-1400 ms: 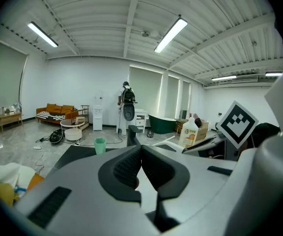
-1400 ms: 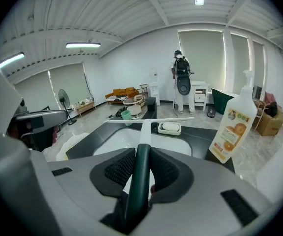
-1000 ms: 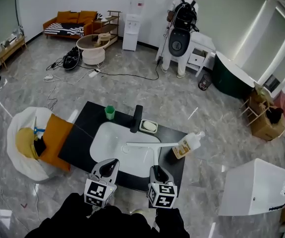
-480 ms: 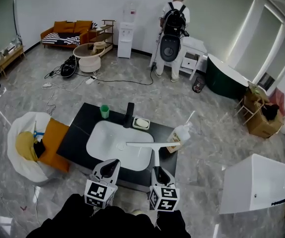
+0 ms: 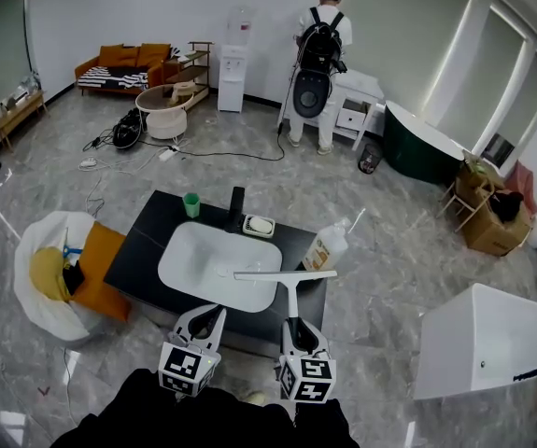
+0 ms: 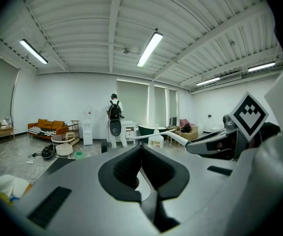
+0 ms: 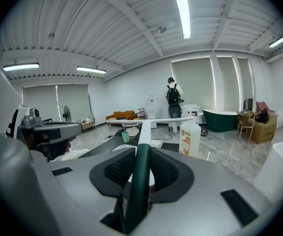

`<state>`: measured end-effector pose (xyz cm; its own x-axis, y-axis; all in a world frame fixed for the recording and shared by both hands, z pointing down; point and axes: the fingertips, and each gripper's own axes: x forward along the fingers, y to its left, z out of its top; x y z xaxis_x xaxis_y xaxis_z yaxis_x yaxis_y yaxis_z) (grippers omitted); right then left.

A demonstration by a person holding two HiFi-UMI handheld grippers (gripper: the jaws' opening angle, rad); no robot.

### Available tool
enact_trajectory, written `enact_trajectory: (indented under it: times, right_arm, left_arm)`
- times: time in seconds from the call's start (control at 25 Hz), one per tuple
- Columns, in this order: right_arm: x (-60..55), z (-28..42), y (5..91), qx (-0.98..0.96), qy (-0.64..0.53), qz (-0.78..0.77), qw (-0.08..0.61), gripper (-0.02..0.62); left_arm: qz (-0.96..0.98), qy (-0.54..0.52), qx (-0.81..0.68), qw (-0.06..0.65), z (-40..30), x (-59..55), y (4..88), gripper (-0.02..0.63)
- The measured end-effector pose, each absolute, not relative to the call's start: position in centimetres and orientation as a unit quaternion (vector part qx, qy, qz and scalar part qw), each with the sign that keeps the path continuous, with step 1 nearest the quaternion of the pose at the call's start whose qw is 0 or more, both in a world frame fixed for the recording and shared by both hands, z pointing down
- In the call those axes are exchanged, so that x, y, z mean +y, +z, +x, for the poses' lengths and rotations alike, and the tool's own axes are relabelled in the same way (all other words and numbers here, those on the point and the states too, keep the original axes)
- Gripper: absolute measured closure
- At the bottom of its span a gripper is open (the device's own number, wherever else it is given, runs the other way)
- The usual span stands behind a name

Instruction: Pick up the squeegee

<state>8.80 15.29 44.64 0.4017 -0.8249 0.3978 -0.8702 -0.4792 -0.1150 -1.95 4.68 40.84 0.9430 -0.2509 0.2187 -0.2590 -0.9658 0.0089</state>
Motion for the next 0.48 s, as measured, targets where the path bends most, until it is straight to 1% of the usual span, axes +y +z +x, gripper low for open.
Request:
enact_trajectory:
  times: [0.48]
  right_arm:
    - [16.34,8.83,45.11,-0.507,0.207,0.836,0.045,0.482]
  left_arm:
    - [0.985,0.119,-0.122,0.011,-1.67,5.94,40.98,0.583]
